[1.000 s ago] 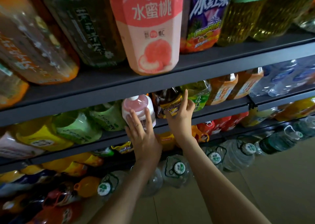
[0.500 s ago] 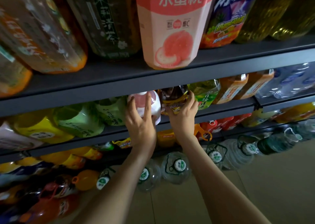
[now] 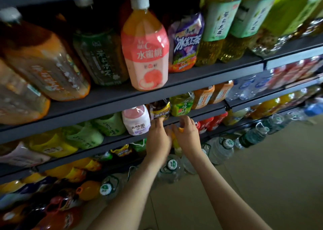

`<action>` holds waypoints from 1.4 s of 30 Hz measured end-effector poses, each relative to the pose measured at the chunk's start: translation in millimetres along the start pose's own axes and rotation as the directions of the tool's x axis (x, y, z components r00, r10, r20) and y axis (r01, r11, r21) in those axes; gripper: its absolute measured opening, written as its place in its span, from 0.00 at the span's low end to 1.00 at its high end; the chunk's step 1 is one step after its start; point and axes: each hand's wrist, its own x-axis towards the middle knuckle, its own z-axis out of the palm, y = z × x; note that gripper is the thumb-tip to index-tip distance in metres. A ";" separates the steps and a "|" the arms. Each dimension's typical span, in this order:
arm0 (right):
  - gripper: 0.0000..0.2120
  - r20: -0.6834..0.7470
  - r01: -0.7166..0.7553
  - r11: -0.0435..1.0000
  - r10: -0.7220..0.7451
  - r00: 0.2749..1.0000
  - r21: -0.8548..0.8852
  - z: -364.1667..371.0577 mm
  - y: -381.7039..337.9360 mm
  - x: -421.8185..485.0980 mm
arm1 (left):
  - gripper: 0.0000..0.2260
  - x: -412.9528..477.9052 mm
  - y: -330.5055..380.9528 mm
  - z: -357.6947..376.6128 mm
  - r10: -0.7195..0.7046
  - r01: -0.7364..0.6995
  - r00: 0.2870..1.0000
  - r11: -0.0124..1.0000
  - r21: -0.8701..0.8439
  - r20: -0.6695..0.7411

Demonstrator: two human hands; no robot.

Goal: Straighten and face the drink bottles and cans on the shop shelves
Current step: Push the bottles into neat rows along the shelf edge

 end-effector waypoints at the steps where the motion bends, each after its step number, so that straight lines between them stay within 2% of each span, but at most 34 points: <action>1: 0.15 0.007 -0.001 1.000 0.001 1.000 0.002 -7.5 -6.6 -5.3 | 0.16 -2.5 7.3 -5.8 -0.004 0.004 1.000 1.000 -0.012 0.010; 5: 0.14 0.035 -0.044 0.999 0.043 0.998 0.021 -39.9 -32.8 -34.2 | 0.14 -19.2 36.3 -34.4 -0.020 0.023 0.999 0.997 -0.074 0.047; 9: 0.11 -0.013 -0.044 0.999 0.044 0.999 0.002 -80.5 -70.5 -51.1 | 0.10 -32.4 74.9 -73.5 -0.023 0.029 0.999 0.989 -0.144 0.041; 14: 0.10 -0.025 0.069 0.997 -0.070 0.997 -0.033 -133.3 -159.3 -47.7 | 0.10 -24.3 136.4 -155.6 0.037 -0.022 0.996 0.981 -0.191 0.076; 16: 0.09 -0.044 0.118 0.992 -0.120 0.992 -0.050 -151.6 -197.2 -47.7 | 0.11 -23.9 157.5 -193.2 0.106 -0.091 0.992 0.977 -0.193 0.068; 19: 0.10 -0.095 0.203 0.978 -0.206 0.974 -0.047 -172.6 -252.3 -50.3 | 0.10 -27.0 179.2 -248.8 0.184 -0.175 0.983 0.966 -0.188 0.030; 23: 0.09 -0.120 0.361 0.932 -0.361 0.925 -0.018 -186.5 -320.0 -58.9 | 0.10 -32.0 191.6 -315.2 0.175 -0.186 0.981 0.968 -0.171 -0.079; 30: 0.07 -0.065 0.611 0.789 -0.607 0.792 0.071 -184.1 -427.0 -86.9 | 0.09 -57.9 188.5 -437.9 0.172 -0.230 0.945 0.954 -0.192 -0.279; 36: 0.06 -0.032 0.707 0.671 -0.720 0.693 0.222 -145.8 -514.5 -121.7 | 0.07 -80.2 149.4 -539.5 0.090 -0.202 0.872 0.962 -0.185 -0.482; 42: 0.09 0.024 0.759 0.576 -0.801 0.598 0.302 -70.8 -595.2 -163.2 | 0.04 -96.4 70.0 -640.7 0.025 -0.161 0.781 0.974 -0.162 -0.624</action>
